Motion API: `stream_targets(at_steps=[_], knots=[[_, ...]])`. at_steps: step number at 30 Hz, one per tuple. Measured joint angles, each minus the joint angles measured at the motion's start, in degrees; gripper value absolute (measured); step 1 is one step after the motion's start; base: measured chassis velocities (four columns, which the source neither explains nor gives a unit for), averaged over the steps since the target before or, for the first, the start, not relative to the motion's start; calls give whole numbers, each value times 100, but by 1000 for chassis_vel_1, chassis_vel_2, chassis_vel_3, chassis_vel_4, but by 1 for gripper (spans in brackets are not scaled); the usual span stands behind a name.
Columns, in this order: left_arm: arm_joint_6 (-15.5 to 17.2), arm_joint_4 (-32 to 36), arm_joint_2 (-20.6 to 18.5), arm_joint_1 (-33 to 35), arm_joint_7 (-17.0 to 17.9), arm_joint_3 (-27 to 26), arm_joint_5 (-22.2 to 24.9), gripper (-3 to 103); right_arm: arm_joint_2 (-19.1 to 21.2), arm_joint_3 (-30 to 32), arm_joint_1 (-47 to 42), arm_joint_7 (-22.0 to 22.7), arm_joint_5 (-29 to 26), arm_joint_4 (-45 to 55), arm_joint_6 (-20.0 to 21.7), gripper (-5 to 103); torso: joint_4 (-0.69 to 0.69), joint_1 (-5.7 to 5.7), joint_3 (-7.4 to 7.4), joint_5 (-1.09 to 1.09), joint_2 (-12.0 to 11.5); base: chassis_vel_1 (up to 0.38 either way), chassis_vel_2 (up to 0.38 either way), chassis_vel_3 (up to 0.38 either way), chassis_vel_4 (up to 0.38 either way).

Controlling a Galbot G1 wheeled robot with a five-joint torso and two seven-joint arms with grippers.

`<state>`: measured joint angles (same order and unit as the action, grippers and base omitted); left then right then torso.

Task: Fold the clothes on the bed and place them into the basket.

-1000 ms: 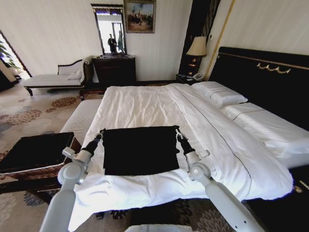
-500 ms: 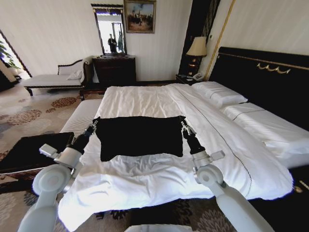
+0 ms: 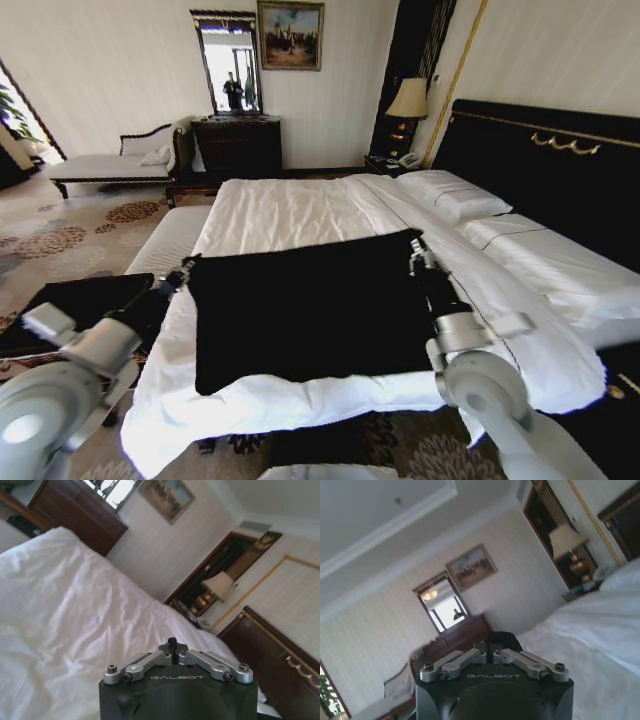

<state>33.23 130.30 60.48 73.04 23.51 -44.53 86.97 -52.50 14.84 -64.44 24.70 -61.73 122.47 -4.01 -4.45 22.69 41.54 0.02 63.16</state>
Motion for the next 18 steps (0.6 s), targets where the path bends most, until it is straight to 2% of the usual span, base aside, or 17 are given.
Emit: stream_targets(at_steps=[2, 3, 4, 6, 8, 9, 12, 14, 18], knots=[[92, -1100, 80, -733, -15, 886, -499, 1, -183, -670, 703, 48, -420, -1127, 188, 1, 0, 3, 2, 0, -2, 0, 0, 0, 0], [92, -1100, 80, -733, -15, 886, -499, 1, -183, -670, 703, 48, -420, -1127, 188, 1, 0, 3, 2, 0, -2, 0, 0, 0, 0], [85, -1708, 156, -1084, -93, 1301, -815, 1, -308, -967, 1032, 30, -506, -1718, 213, 1, 0, 5, 2, -4, -2, 0, 0, 0, 0], [-70, -3085, 359, -1792, -372, 1937, -1453, 1, -645, -1474, 1672, -174, -458, -2953, 207, 1, 0, 7, 3, -2, -4, 0, 0, 0, 0], [-358, -4192, 608, -2363, -694, 2237, -1920, 1, -929, -1743, 2159, -376, -407, -3797, 167, 1, 0, 7, 4, -1, -4, 0, 0, 0, 0], [-358, -4192, 608, -2363, -694, 2237, -1920, 1, -929, -1743, 2159, -376, -407, -3797, 167, 1, 0, 7, 4, -1, -4, 0, 0, 0, 0], [-675, -4949, 814, -2719, -1059, 2306, -2139, 1, -1142, -1861, 2473, -636, -387, -4340, 52, 1, -2, 5, 1, -2, -3, 0, 0, 0, 0], [-748, -5031, 834, -2727, -1157, 2292, -2148, 1, -1163, -1862, 2498, -681, -388, -4422, 15, 1, -1, 3, 1, -3, -3, 0, 0, 0, 0], [-1008, -5035, 773, -2500, -1630, 2047, -1999, 1, -1121, -1723, 2423, -846, -415, -4547, -207, 1, -1, -1, -1, -2, -1, 0, 0, 0, 0]])
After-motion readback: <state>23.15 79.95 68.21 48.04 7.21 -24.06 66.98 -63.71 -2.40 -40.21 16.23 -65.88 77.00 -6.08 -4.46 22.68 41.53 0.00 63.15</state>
